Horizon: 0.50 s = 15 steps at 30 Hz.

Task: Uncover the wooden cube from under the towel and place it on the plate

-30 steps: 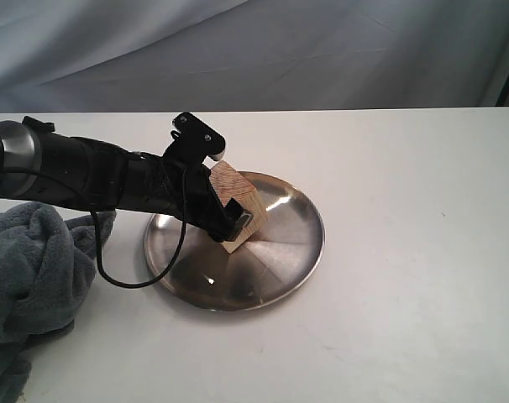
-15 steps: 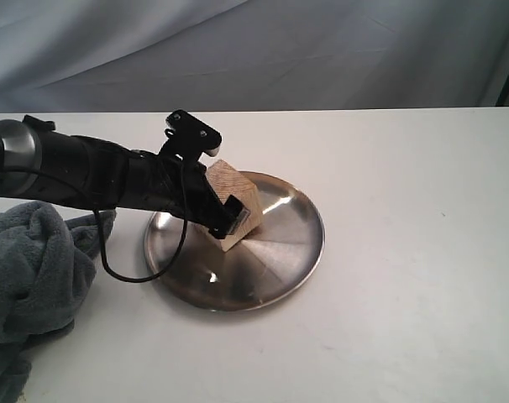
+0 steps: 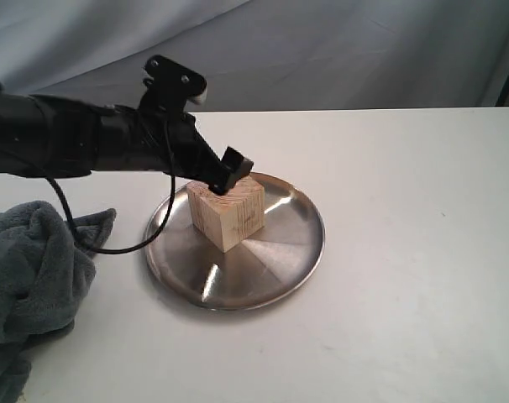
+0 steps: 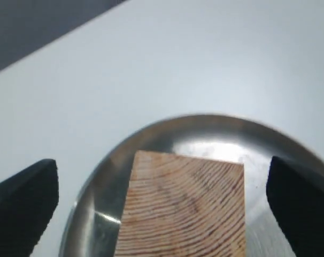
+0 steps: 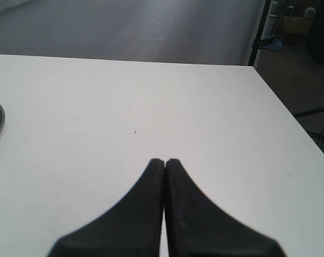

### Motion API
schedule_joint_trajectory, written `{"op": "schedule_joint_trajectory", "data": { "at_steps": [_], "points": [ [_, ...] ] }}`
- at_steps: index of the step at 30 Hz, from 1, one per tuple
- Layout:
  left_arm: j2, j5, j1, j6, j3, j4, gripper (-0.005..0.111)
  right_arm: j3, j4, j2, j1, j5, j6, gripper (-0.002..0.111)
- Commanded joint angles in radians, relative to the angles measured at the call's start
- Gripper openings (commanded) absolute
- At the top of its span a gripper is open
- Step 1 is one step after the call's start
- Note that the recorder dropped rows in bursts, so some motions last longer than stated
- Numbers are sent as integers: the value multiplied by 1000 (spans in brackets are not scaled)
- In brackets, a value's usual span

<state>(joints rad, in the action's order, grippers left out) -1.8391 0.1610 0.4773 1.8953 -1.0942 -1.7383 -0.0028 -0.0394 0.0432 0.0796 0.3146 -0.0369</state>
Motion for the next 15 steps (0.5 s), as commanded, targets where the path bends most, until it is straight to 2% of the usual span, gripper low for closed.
{"op": "schedule_joint_trajectory", "data": {
  "at_steps": [1, 15],
  "points": [
    [146, -2, 4, -42, 8, -6, 104, 3, -1, -5, -1, -6, -8, 0],
    [576, 3, 4, -71, 204, -6, 104, 3, -1, -5, -1, -6, -8, 0]
  ]
}}
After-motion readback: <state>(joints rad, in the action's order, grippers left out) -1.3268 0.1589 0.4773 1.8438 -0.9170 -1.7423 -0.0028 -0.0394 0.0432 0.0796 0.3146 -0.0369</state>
